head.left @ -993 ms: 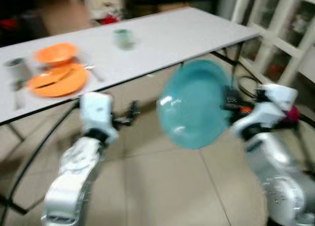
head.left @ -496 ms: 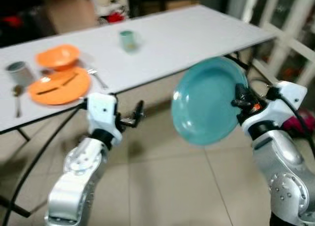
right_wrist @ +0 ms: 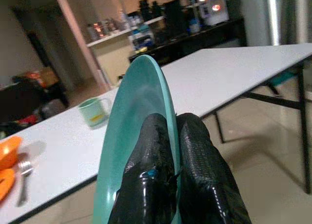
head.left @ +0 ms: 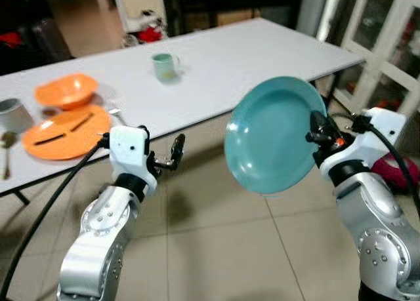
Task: Setting the table
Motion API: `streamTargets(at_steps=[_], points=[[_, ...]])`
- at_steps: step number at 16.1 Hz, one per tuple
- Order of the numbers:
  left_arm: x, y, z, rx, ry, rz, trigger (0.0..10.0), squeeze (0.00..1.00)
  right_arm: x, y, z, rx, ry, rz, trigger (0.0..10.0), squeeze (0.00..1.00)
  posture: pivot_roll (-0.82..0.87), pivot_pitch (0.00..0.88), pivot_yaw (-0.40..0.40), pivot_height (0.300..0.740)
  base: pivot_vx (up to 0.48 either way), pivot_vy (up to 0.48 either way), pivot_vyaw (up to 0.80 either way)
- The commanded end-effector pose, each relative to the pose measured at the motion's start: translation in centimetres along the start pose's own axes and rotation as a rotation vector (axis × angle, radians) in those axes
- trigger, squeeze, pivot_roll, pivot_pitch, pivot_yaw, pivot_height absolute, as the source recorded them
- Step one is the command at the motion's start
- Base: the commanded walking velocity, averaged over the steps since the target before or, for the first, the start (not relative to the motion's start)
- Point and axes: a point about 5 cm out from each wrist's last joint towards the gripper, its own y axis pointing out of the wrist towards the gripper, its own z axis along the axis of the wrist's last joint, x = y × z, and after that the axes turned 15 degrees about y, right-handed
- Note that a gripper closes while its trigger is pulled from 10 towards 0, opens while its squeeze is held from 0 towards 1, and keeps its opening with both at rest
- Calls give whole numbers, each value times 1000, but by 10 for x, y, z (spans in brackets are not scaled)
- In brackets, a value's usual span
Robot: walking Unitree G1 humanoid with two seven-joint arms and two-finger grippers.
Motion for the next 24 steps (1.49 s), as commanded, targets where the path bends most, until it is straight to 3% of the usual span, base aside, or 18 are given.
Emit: streamTargets(at_steps=[1,24], points=[[-6,-1,-1,-5,13,15,10000,0,-13,2,0,5,19,68,10000,0,-111,0,35,740,326,0,0],[-2,0,-2,2,26,-10,10000,0,-16,1,-3,-7,20,84,10000,0,-114,0,36,740,326,0,0]])
